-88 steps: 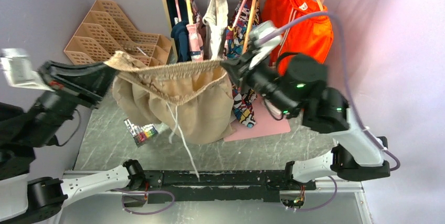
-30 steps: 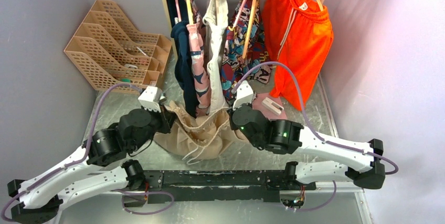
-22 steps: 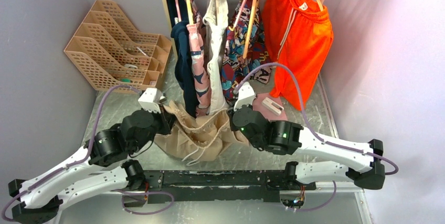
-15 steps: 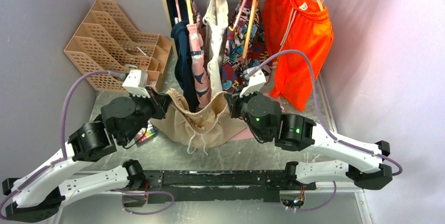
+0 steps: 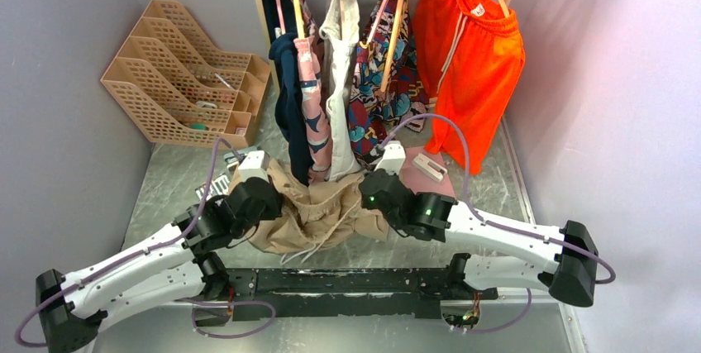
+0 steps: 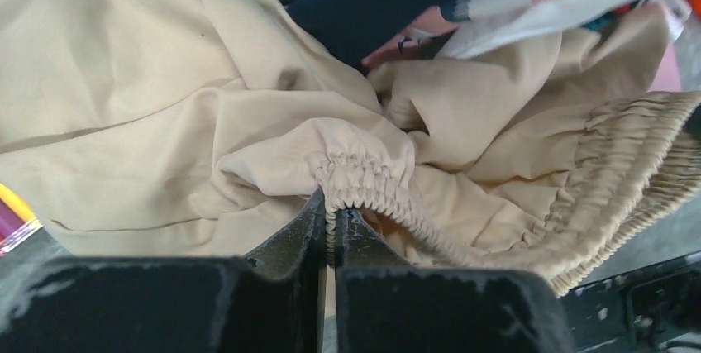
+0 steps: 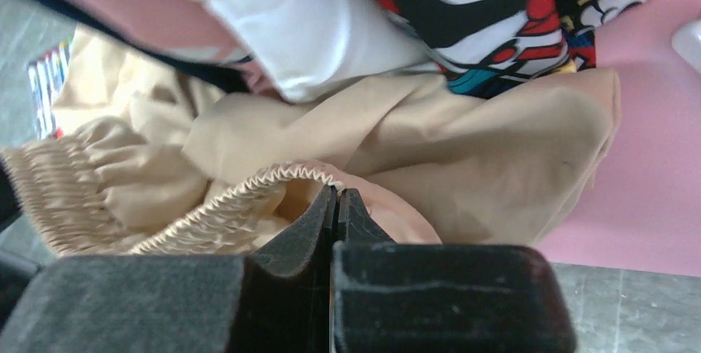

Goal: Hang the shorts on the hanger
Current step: Adjust the shorts at the center of the board, then pick up the hanger from the clothesline.

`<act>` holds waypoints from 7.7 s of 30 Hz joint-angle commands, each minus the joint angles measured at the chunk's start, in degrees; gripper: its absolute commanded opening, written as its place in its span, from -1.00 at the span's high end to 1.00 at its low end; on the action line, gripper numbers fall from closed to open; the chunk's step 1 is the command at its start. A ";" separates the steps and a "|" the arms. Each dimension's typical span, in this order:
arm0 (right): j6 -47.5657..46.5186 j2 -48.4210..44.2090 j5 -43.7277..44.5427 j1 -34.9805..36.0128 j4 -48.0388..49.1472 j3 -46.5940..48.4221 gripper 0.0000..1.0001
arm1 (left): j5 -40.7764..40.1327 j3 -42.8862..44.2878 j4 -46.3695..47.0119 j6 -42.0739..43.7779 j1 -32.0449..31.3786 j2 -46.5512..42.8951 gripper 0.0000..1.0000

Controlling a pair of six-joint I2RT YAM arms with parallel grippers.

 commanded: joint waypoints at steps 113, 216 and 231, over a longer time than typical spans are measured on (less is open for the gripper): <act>-27.07 22.33 -21.57 -44.34 -7.32 60.11 -0.11 | 10.96 4.07 -1.61 14.73 11.42 -13.19 -0.85; -31.11 39.03 -36.50 -56.00 4.44 75.50 -0.01 | 17.86 3.01 1.56 17.24 10.84 -13.64 -0.83; -31.02 41.99 -35.98 -56.03 5.50 78.15 0.23 | 17.89 3.12 1.53 17.24 10.87 -13.17 -0.83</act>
